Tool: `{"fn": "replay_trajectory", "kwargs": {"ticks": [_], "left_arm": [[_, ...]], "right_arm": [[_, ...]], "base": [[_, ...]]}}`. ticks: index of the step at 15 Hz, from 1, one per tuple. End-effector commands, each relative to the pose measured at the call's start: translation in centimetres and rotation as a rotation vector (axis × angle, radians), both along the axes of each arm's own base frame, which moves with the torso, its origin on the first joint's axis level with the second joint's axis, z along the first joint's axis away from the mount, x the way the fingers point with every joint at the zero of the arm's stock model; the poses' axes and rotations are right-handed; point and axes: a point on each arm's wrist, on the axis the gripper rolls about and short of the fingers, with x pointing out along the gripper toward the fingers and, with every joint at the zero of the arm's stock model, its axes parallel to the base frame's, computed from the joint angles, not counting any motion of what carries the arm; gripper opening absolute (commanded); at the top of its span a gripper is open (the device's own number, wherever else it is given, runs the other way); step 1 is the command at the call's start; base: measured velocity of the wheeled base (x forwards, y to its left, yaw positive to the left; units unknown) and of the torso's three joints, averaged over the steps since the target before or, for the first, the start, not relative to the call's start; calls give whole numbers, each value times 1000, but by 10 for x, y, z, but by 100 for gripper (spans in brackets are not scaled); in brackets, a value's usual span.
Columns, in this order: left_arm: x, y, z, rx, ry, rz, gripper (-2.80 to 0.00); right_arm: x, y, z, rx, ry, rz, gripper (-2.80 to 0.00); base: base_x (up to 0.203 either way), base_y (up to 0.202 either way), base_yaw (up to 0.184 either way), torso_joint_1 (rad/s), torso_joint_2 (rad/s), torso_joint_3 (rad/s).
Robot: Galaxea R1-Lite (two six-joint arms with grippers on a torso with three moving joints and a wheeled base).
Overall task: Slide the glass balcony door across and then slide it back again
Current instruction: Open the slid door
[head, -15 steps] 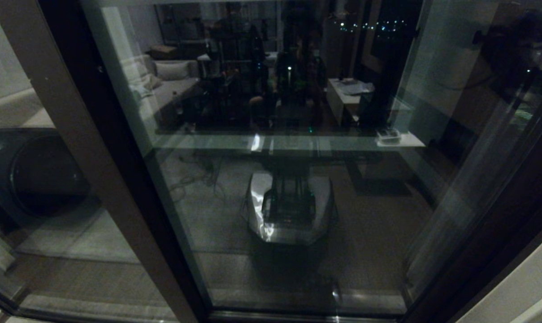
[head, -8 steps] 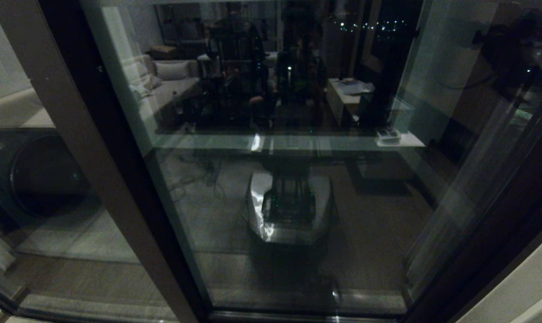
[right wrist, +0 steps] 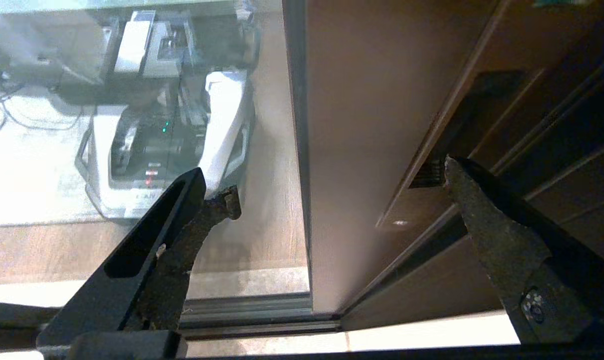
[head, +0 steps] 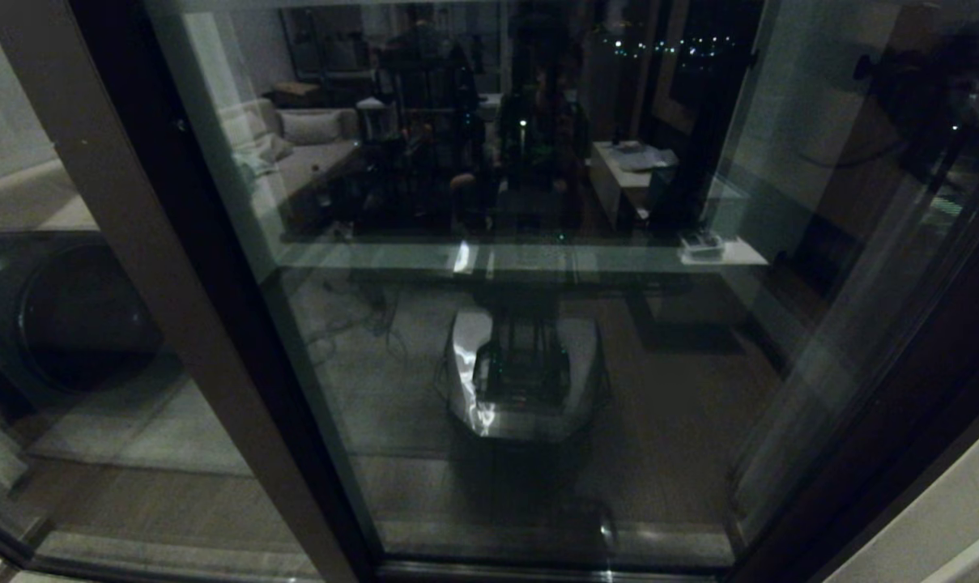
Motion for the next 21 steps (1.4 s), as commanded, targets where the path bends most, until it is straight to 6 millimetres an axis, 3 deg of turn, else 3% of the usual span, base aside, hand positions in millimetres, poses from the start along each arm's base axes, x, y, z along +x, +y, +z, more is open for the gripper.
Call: {"fn": "replay_trajectory", "kwargs": {"ticks": [1, 13, 21], "left_arm": [[0, 0, 0, 0, 1, 0, -280], [0, 0, 0, 0, 1, 0, -280], [0, 0, 0, 1, 1, 0, -280]], "right_arm": [[2, 0, -2, 18, 2, 5, 0], [3, 16, 2, 56, -10, 48, 0], [-3, 11, 3, 43, -11, 21, 0]], "base": [[0, 0, 0, 0, 0, 0], [0, 0, 0, 0, 0, 0], [0, 0, 0, 0, 0, 0]]}}
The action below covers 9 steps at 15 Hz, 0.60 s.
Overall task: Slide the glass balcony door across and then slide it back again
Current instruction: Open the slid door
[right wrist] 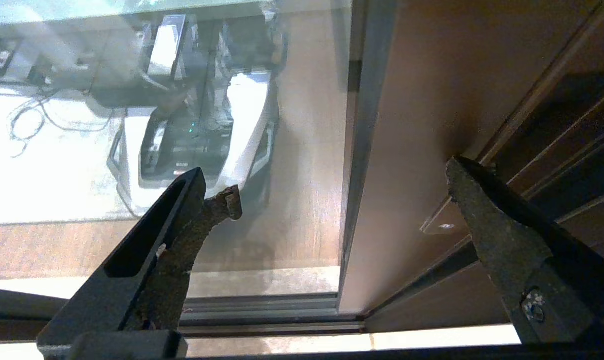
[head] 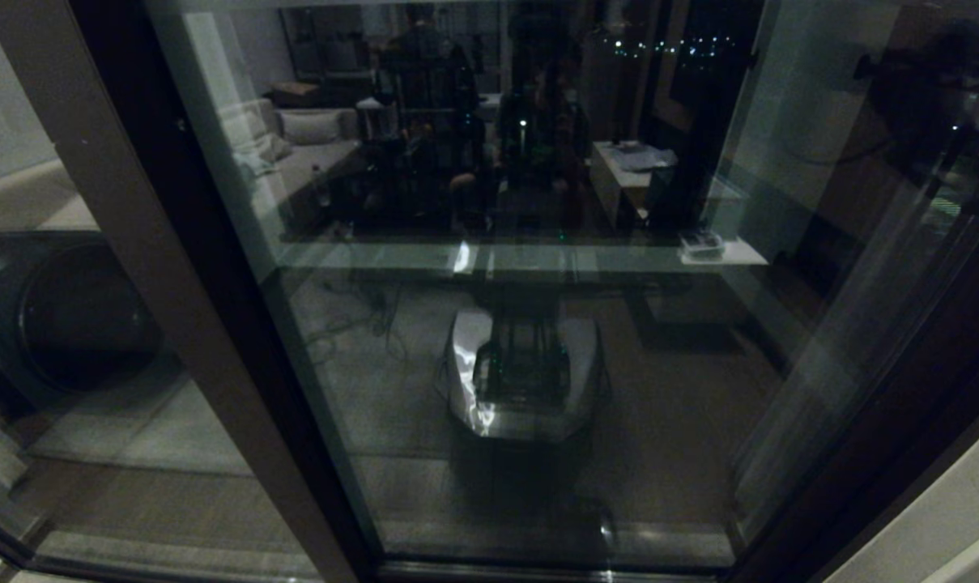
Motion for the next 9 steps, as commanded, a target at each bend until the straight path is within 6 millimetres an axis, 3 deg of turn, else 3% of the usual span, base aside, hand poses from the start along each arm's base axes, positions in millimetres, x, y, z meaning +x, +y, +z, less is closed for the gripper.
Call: {"fn": "replay_trajectory", "kwargs": {"ticks": [1, 9], "left_arm": [[0, 0, 0, -1, 1, 0, -280], [0, 0, 0, -1, 1, 0, -280]], "right_arm": [[-8, -6, 1, -14, -2, -19, 0], [-4, -14, -5, -21, 12, -20, 0]], "base": [[0, 0, 0, 0, 0, 0], [0, 0, 0, 0, 0, 0]]}}
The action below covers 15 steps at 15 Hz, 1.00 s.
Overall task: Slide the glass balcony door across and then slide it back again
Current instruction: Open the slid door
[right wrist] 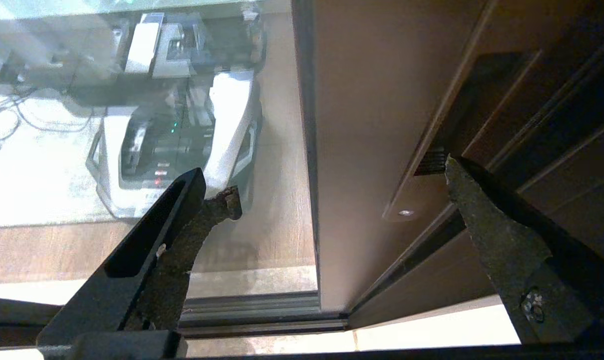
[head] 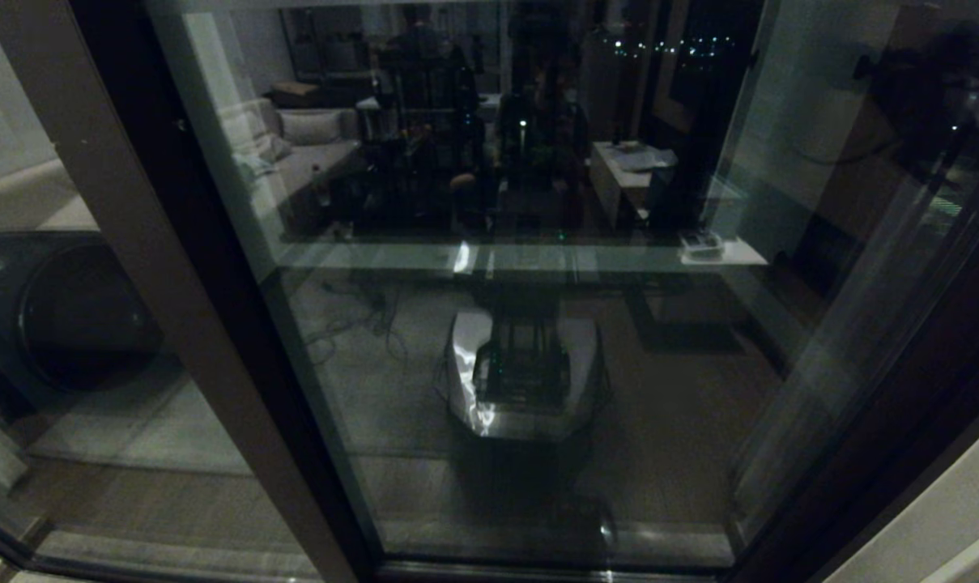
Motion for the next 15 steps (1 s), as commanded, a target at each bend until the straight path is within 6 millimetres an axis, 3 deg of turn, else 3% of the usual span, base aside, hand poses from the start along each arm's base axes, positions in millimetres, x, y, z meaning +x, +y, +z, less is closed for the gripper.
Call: {"fn": "replay_trajectory", "kwargs": {"ticks": [1, 10, 15], "left_arm": [[0, 0, 0, -1, 1, 0, -280], [0, 0, 0, 0, 1, 0, -280], [0, 0, 0, 1, 1, 0, -280]], "right_arm": [[5, -3, -4, 10, 8, 12, 0], [17, -9, -9, 9, -17, 28, 0], [19, 0, -7, 45, -27, 47, 0]], "base": [[0, 0, 0, 0, 0, 0], [0, 0, 0, 0, 0, 0], [0, 0, 0, 0, 0, 0]]}}
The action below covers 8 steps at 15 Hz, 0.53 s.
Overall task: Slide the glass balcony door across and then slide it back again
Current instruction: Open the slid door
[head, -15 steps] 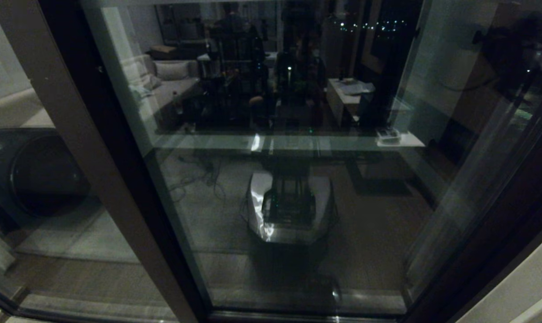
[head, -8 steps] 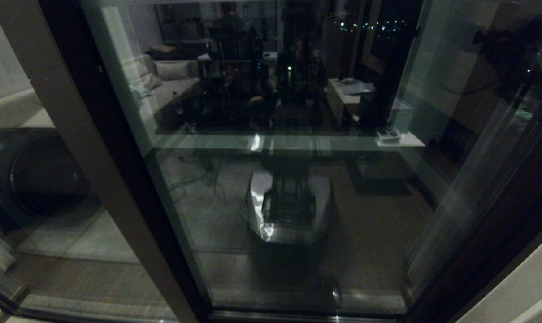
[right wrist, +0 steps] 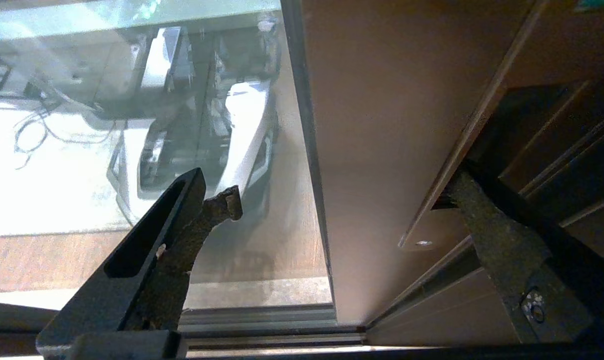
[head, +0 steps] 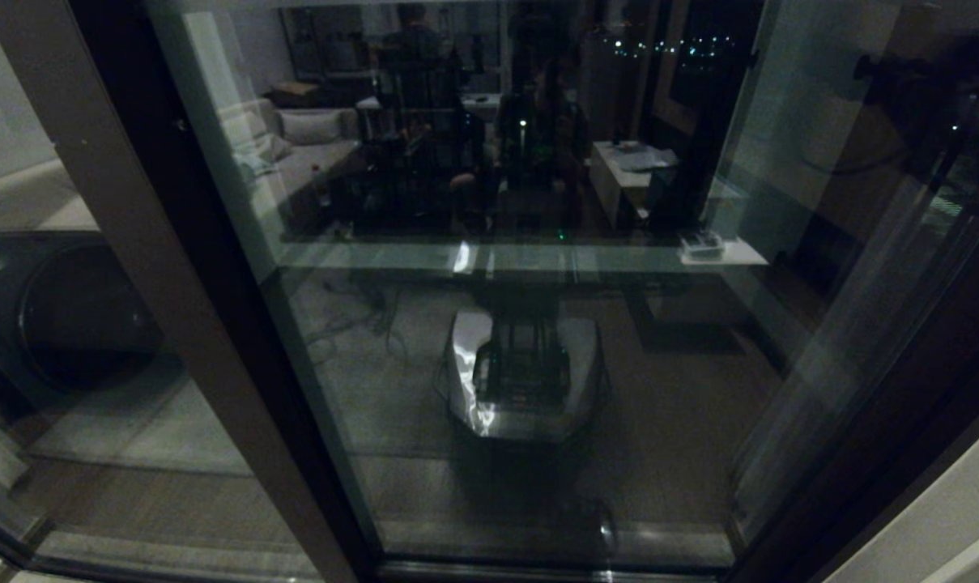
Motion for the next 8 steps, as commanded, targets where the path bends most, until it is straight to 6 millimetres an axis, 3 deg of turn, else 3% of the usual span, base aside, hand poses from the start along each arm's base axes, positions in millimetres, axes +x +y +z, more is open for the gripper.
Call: {"fn": "replay_trajectory", "kwargs": {"ticks": [1, 8], "left_arm": [[0, 0, 0, 1, 1, 0, -280], [0, 0, 0, 1, 1, 0, -280]], "right_arm": [[0, 6, 0, 2, 1, 18, 0], [0, 13, 3, 14, -6, 29, 0]], "base": [[0, 0, 0, 0, 0, 0], [0, 0, 0, 0, 0, 0]]}}
